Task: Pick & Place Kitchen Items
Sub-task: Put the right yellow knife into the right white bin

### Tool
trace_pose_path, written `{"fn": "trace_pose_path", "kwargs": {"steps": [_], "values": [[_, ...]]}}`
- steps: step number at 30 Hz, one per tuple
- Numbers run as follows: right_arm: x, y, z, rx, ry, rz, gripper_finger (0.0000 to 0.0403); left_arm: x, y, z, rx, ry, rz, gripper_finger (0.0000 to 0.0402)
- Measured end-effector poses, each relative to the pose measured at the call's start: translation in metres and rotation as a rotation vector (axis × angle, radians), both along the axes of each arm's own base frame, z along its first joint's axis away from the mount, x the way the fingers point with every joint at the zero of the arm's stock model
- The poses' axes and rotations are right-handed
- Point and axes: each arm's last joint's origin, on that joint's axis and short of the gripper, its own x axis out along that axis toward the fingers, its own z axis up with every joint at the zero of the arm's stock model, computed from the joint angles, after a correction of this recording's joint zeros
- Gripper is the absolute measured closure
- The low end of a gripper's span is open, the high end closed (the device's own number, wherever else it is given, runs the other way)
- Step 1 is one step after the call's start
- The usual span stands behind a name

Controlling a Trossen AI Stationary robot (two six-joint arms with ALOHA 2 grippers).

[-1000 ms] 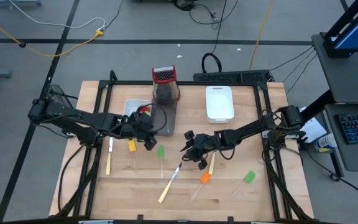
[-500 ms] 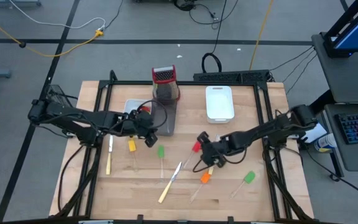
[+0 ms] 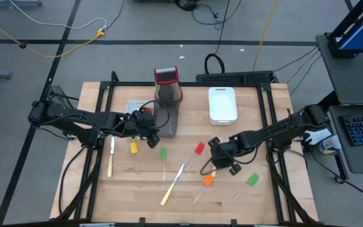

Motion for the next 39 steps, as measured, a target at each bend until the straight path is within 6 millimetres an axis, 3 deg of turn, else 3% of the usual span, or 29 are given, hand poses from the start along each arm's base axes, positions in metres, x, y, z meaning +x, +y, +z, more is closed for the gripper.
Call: {"fn": "trace_pose_path", "kwargs": {"steps": [5, 9, 13, 18, 23, 26, 28, 34, 39], "values": [[-0.005, 0.014, -0.007, -0.013, -0.036, 0.227, 0.0261, 0.000, 0.011, 0.000, 0.030, 0.018, 0.010, 0.0227], [-0.004, 0.022, -0.018, -0.027, -0.205, 0.360, 0.0261, 0.000, 0.021, 0.000, 0.057, 0.035, 0.016, 0.0227], [-0.003, 0.022, -0.028, -0.015, -0.352, 0.341, 0.0261, -0.001, 0.031, 0.000, 0.082, 0.053, 0.025, 0.0227], [-0.015, 0.015, -0.046, -0.011, -0.295, 0.288, 0.0261, -0.002, 0.044, 0.000, 0.101, 0.070, 0.049, 0.0227], [-0.027, 0.011, -0.060, -0.056, -0.272, 0.369, 0.0261, -0.004, 0.057, 0.000, 0.101, 0.068, 0.100, 0.0227], [-0.029, 0.006, -0.064, -0.099, -0.344, 0.447, 0.0261, -0.006, 0.064, 0.000, 0.117, 0.081, 0.108, 0.0227], [-0.027, 0.002, -0.067, -0.076, -0.383, 0.411, 0.0261, -0.006, 0.068, 0.000, 0.134, 0.098, 0.095, 0.0227], [-0.016, -0.005, -0.077, 0.102, -0.408, 0.050, 0.0270, -0.007, 0.070, 0.000, 0.177, 0.144, 0.019, 0.0227], [-0.012, 0.001, -0.100, 0.124, -0.357, 0.081, 0.0310, -0.006, 0.068, -0.001, 0.175, 0.162, -0.090, 0.0227]]}}
